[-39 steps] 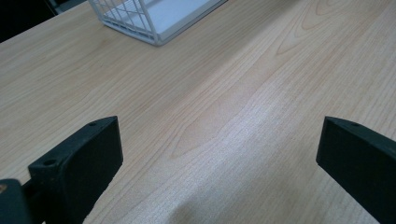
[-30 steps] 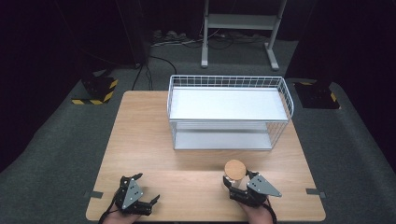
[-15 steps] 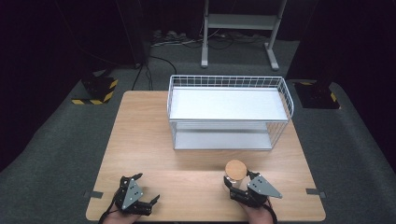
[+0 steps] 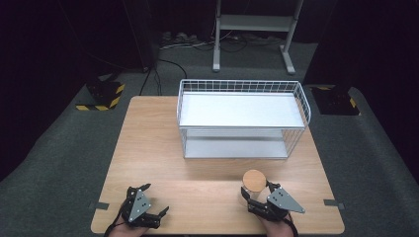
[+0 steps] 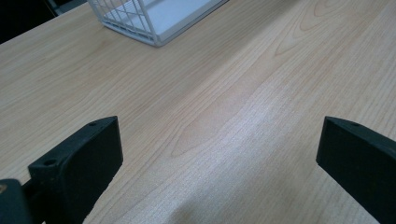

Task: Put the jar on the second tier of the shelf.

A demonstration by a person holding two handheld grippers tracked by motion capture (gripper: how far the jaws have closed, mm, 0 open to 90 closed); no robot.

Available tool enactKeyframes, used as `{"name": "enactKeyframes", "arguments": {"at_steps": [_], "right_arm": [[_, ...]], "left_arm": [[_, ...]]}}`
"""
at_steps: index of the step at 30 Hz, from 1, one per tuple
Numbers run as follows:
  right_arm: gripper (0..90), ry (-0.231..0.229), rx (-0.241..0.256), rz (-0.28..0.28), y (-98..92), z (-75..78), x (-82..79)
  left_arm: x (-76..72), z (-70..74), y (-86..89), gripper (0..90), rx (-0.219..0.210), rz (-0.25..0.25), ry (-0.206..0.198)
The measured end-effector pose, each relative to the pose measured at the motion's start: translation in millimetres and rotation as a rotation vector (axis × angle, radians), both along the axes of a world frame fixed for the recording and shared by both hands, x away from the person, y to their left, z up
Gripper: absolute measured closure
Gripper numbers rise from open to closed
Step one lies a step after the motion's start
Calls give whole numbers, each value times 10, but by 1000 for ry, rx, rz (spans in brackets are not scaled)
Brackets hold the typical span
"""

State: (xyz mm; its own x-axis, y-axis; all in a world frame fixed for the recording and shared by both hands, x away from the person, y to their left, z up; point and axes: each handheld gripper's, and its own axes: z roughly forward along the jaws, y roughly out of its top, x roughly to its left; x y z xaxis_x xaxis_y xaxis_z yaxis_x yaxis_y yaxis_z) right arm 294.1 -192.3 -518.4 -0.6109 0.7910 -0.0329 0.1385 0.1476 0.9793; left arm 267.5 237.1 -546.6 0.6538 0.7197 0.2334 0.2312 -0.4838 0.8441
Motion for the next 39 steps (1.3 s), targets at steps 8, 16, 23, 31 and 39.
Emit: {"name": "enactKeyframes", "arguments": {"at_steps": [8,16,23,31,39], "right_arm": [[260,-12,4,-12,-66,25,-30],[259,-23,4,-22,-130,37,-60],[260,-35,-6,-29,-156,56,-95],[259,-47,-12,-45,-212,66,-102],[259,-51,-12,-53,-250,78,-100]], "left_arm": [[0,-1,-6,7,7,-1,0],[-1,-1,-5,7,6,-4,0],[1,-1,-3,7,3,-5,2],[-3,0,-1,7,4,-9,-4],[0,2,4,7,1,-6,-2]]}}
